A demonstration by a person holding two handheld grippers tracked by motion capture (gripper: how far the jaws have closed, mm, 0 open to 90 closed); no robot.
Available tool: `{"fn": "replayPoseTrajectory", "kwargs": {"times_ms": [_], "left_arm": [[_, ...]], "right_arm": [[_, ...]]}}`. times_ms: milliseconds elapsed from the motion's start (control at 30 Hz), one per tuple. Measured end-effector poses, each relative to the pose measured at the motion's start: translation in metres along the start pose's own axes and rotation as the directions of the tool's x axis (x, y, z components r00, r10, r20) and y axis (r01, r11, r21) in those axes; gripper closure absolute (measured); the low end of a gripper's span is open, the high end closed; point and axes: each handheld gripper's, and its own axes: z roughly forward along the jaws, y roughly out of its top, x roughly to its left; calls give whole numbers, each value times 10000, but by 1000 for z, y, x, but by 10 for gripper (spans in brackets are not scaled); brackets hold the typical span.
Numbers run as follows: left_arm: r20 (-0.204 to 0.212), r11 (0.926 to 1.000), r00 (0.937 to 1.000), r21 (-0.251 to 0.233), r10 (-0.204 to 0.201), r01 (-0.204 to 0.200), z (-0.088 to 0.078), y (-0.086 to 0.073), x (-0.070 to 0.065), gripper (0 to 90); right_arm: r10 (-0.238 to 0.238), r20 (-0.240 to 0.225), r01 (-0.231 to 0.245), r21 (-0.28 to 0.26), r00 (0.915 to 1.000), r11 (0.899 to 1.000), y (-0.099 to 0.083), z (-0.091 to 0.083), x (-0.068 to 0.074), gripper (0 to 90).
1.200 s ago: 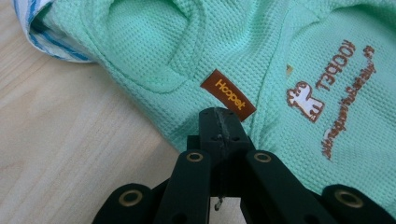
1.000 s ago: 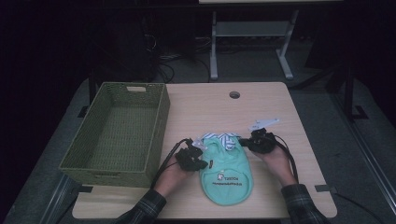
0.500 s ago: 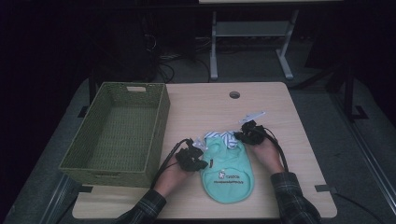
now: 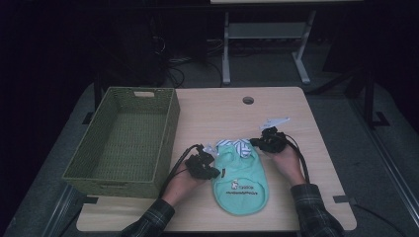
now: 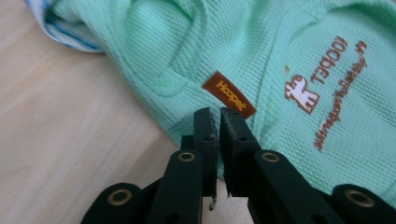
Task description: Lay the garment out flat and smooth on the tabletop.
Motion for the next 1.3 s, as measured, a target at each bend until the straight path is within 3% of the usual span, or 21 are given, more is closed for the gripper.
{"fn": "replayPoseTrajectory", "kwargs": {"times_ms": [167,333,667,700,767,867,967,1133,1300], "left_arm": [[-458,9992,9986,-328,-264,250,-7,9,8,717],[-1043,9957,9926,-748,-625,549,-14,18,24,642],[-1302,9854,9834,-1310,-1260,1090,-10,43,53,574],[-1369,9879,9841,-1208,-1133,969,-8,46,56,572],[-1440,9852,9810,-1305,-1299,1113,-2,49,60,567],[-1422,9881,9819,-1074,-1248,1100,8,53,67,556],[-1709,9916,9799,-950,-1030,876,18,54,69,539],[-1939,9930,9757,-790,-1017,878,30,56,70,527],[-1858,9951,9785,-578,-897,802,35,53,73,529]], "right_arm": [[-97,-160,93,-266,9998,9996,5,-9,-4,803],[0,-201,-7,-358,9998,9994,9,-12,-9,704],[166,-200,-172,-284,9997,9994,9,-5,-15,649],[179,-191,-184,-273,9997,9995,10,-4,-15,649],[165,-198,-170,-256,9997,9995,10,-3,-16,643],[72,-164,-75,-206,9998,9998,11,0,-17,637],[96,-168,-99,-182,9998,9998,11,0,-17,630],[77,-146,-79,-164,9999,9998,10,-1,-19,622],[108,-234,-112,-151,9997,9998,9,1,-19,616]]}}
